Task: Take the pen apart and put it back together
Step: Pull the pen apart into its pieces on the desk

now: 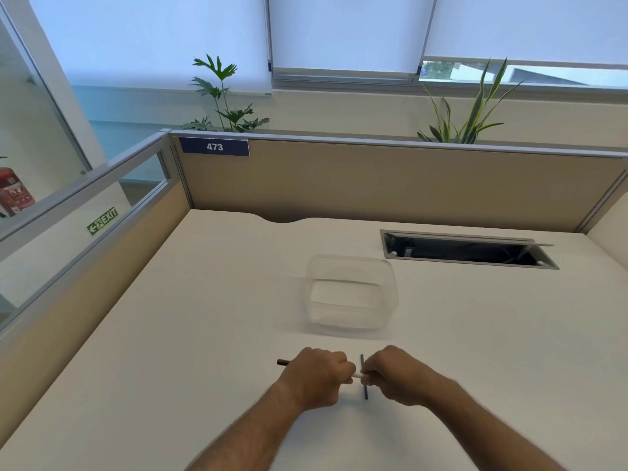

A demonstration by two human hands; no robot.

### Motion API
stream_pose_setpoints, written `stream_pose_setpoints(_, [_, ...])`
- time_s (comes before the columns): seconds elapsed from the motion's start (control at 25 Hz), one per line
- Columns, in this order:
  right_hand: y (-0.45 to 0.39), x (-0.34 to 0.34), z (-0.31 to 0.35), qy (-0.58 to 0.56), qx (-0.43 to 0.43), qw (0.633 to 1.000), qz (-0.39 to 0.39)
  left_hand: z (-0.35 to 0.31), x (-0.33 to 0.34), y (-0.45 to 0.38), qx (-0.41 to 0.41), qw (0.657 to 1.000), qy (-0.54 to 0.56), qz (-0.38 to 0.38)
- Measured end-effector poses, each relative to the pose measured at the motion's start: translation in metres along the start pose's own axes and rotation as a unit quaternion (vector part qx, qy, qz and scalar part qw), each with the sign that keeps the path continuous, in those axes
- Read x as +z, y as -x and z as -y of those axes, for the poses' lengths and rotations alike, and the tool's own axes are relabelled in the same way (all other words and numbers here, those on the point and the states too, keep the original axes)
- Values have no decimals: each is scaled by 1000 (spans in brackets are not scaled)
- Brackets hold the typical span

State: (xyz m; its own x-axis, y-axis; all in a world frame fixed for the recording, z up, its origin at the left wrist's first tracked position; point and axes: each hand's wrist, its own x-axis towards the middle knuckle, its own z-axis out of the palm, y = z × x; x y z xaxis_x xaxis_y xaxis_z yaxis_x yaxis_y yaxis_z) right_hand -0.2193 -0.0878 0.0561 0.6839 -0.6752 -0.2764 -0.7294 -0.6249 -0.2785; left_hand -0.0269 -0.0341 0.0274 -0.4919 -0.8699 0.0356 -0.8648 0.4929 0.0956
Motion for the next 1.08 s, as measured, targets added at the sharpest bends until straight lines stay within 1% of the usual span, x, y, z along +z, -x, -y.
stream_pose_setpoints(0.16, [0,-2,-1,36,12,999,-37,-3,0,-4,-22,1000,12,18])
stream_pose_setpoints(0.28, [1,-2,-1,53,24,996,-64,-3,-5,-8,-42,997,35,51])
stream_pose_setpoints(0.4, [4,-3,1,51,59,992,-94,-4,-6,-10,-55,994,54,77])
stream_pose_setpoints(0.56, [4,-1,5,32,80,990,-115,-4,-10,-13,-56,993,74,77])
stream_pose_setpoints(0.64, [6,-2,4,-3,70,993,-96,-2,-12,-13,-56,992,95,61])
stream_pose_setpoints(0.72, [8,-6,3,-27,51,998,-40,0,-13,-12,-61,991,113,39])
stream_pose_setpoints(0.76, [8,-8,3,-24,39,999,-8,2,-14,-11,-63,991,114,33])
stream_pose_setpoints(0.84, [7,-10,4,-8,13,999,32,4,-15,-11,-57,993,97,36])
stream_pose_setpoints(1.0, [4,-11,4,10,-5,997,73,3,-14,-13,-30,997,60,36])
stream_pose_setpoints(1.08, [3,-12,3,34,-2,997,63,0,-13,-13,-34,997,69,30])
